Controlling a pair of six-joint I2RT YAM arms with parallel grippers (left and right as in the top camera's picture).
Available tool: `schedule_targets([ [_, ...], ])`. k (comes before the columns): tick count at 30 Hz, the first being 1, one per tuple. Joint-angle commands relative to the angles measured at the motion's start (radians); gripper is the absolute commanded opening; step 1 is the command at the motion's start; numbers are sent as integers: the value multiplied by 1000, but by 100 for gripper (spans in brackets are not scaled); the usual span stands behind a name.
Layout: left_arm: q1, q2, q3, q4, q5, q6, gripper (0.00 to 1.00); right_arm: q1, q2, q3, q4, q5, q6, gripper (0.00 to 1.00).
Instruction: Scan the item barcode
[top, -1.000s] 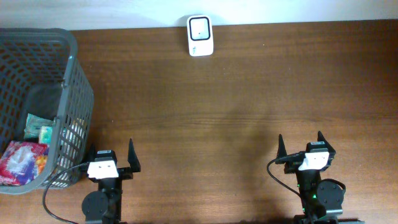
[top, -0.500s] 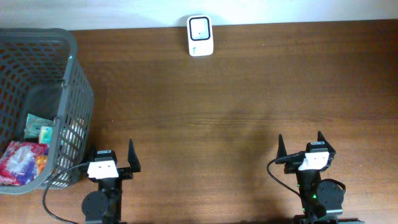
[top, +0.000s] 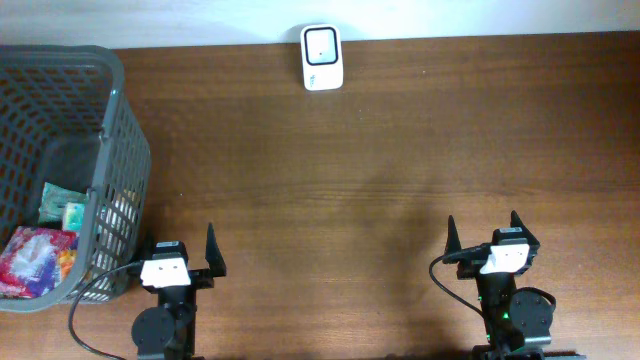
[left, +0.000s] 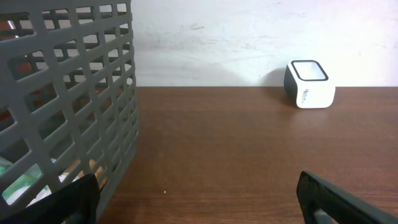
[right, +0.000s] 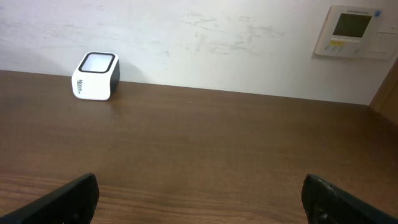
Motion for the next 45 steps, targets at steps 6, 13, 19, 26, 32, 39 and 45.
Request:
schedule_targets([
  [6, 6, -5, -2, 432, 403, 21, 99, 6, -7, -7, -5, -2, -4, 99],
  [13, 6, 84, 282, 643, 321, -36, 99, 6, -7, -7, -5, -2, -4, 99],
  [19, 6, 486, 769, 225, 614, 16, 99, 6, -7, -7, -5, -2, -4, 99],
  [26, 6, 847, 1211, -218, 447, 34, 99, 6, -7, -7, -5, -2, -4, 99],
  [32, 6, 1137, 1618, -525, 229, 53, 99, 6, -7, -7, -5, -2, -4, 99],
  [39, 332, 1470, 1983, -865, 33, 30, 99, 6, -7, -7, -5, -2, -4, 99],
  [45, 515, 1705, 1983, -1171, 38, -3, 96, 6, -7, -7, -5, -2, -4, 99],
])
